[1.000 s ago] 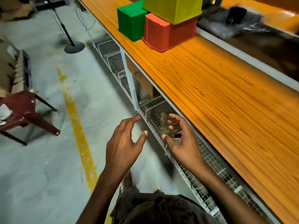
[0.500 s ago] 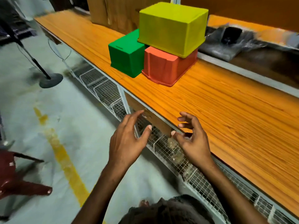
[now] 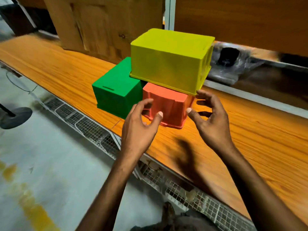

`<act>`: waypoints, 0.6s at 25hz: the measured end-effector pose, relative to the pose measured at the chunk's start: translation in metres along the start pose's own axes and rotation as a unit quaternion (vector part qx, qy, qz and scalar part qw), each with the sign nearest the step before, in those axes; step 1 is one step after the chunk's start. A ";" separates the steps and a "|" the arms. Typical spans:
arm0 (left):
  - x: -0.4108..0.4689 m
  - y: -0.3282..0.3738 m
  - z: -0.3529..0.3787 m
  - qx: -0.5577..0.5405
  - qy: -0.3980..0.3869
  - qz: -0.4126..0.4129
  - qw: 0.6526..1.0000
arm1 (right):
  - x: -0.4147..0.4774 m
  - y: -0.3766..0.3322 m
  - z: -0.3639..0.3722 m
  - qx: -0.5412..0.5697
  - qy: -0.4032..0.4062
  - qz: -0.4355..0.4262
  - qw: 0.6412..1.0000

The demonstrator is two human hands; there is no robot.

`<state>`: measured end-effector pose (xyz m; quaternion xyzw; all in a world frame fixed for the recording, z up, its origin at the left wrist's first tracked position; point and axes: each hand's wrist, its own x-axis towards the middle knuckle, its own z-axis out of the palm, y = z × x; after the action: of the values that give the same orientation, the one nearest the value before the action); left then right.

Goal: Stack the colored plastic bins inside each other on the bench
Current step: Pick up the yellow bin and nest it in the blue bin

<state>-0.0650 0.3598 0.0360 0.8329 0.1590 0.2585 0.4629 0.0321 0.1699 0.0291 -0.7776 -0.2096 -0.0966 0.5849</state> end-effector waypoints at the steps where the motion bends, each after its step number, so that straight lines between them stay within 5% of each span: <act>1: 0.019 -0.001 0.002 -0.028 -0.002 -0.003 1.000 | 0.022 -0.001 0.003 -0.009 0.016 -0.008 1.000; 10: 0.155 0.009 0.043 -0.180 -0.053 -0.038 0.982 | 0.183 -0.041 0.017 -0.196 0.083 -0.088 0.973; 15: 0.172 0.015 0.060 -0.226 -0.075 -0.095 0.967 | 0.268 -0.039 0.021 -0.374 -0.037 -0.010 0.927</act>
<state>0.1100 0.3973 0.0712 0.7046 0.1399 0.1790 0.6722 0.2524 0.2554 0.1630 -0.9407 -0.1874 -0.1454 0.2425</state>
